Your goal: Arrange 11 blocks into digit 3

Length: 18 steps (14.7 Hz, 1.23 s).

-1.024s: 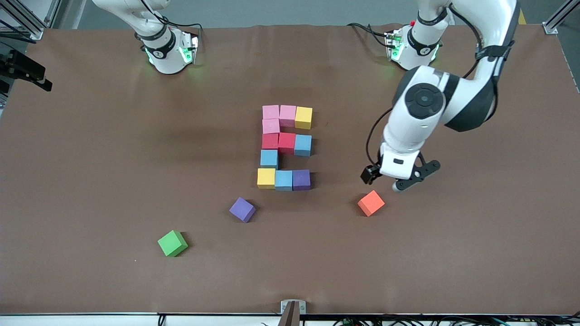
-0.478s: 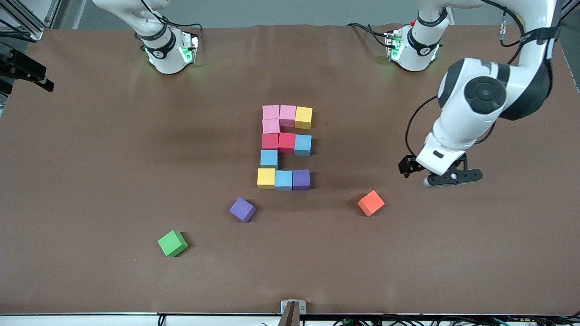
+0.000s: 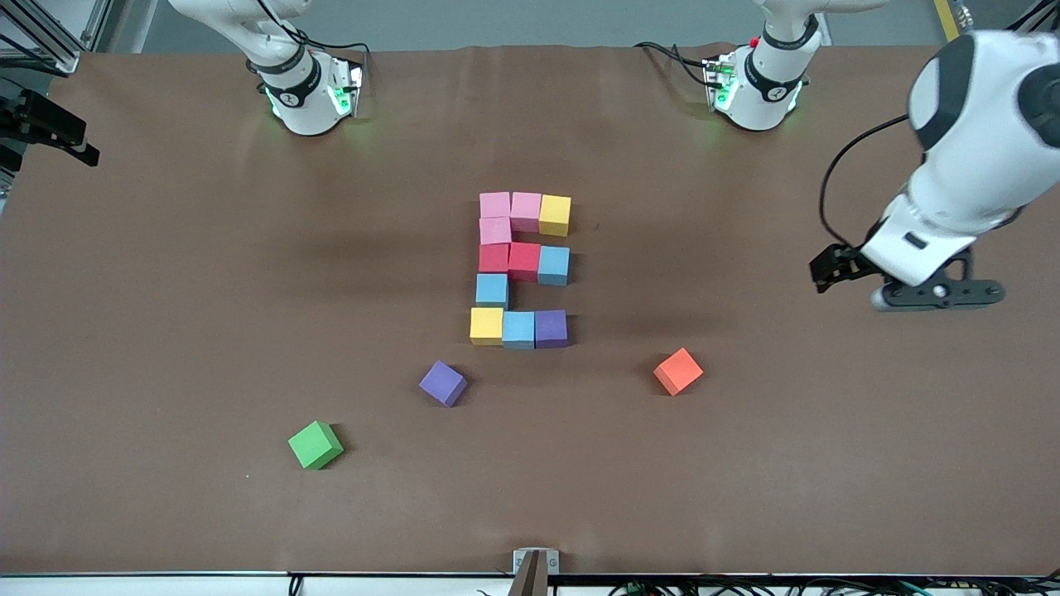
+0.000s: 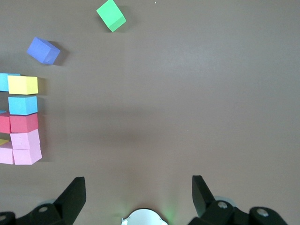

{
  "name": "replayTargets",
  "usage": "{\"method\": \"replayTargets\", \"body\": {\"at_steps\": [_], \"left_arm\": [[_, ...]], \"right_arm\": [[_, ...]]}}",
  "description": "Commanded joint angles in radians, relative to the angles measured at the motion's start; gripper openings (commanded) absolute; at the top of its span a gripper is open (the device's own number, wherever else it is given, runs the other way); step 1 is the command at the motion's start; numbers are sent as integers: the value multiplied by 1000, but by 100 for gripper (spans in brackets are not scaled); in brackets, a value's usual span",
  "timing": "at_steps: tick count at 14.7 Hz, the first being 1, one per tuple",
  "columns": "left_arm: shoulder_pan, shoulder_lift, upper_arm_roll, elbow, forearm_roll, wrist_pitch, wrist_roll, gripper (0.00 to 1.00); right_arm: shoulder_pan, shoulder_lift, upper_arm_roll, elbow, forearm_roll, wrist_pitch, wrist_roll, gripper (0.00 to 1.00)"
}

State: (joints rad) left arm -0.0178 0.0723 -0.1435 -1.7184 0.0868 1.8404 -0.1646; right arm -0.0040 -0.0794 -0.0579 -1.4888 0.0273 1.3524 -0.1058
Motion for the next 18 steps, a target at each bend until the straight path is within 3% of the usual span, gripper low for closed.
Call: {"method": "replayTargets", "body": {"at_steps": [1, 10, 14, 18], "left_arm": [[38, 8, -1, 86, -18, -78, 68, 100], [133, -2, -2, 255, -67, -245, 204, 100], [180, -68, -1, 237, -97, -286, 250, 100], [179, -147, -2, 143, -84, -273, 278, 100]], "right_arm": [[4, -8, 1, -5, -18, -13, -12, 100], [6, -10, 1, -8, -9, -16, -5, 100], [6, -10, 1, -8, -6, -16, -2, 100], [6, -10, 1, -7, -7, -13, -2, 100]]}}
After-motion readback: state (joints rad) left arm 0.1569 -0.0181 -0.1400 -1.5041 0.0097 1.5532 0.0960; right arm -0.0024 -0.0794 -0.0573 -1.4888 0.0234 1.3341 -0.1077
